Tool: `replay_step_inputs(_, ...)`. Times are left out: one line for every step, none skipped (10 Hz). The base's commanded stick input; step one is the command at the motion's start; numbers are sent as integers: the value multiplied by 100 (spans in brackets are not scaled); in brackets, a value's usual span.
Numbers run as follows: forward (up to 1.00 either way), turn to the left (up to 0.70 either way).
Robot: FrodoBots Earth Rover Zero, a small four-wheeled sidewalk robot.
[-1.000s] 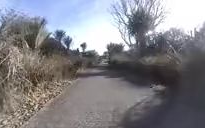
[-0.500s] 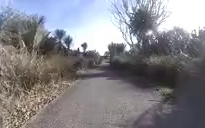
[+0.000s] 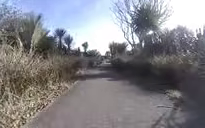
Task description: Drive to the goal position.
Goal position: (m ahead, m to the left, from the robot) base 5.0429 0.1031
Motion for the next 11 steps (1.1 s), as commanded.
replay_step_inputs(45,0)
replay_step_inputs(45,0)
replay_step_inputs(45,0)
replay_step_inputs(45,0)
replay_step_inputs(45,0)
replay_step_inputs(45,0)
replay_step_inputs(45,0)
replay_step_inputs(45,0)
replay_step_inputs(45,0)
replay_step_inputs(45,-3)
replay_step_inputs(45,-5)
